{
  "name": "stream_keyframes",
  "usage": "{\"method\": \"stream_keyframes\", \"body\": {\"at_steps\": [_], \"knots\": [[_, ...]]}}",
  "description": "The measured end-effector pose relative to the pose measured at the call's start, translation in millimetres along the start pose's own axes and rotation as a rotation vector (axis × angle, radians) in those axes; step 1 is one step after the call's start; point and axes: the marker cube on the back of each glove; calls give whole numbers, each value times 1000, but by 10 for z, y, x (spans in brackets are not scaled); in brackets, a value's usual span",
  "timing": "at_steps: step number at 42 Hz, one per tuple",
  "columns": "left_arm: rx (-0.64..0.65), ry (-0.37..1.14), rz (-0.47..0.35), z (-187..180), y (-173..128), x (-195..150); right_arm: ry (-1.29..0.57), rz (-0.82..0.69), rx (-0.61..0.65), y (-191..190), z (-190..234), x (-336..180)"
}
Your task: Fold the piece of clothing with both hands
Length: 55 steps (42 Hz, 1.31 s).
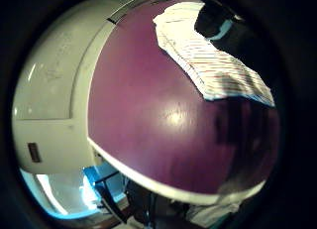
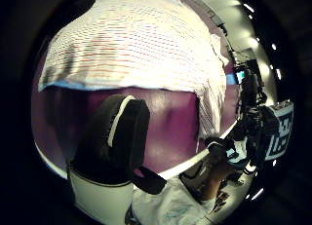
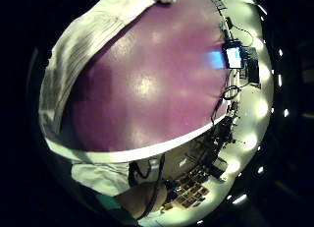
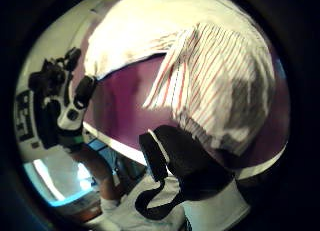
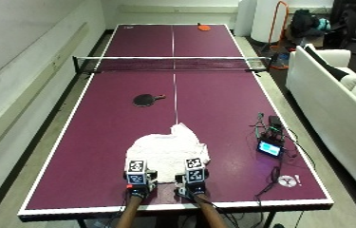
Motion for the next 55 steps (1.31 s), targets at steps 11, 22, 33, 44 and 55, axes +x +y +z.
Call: {"method": "stream_keyframes", "body": {"at_steps": [11,22,33,44,55], "knots": [[15,-93,5,162,-89,-220,49,103,38,-45,-110,127],[-41,-27,-21,222,-65,-274,86,111,76,78,-35,227],[545,-327,116,718,-750,-452,103,-34,445,-625,156,563],[413,-101,151,267,-31,-371,272,-108,365,-154,-222,727],[300,-151,118,-428,-169,-275,236,-105,330,-358,-1147,688]]}}
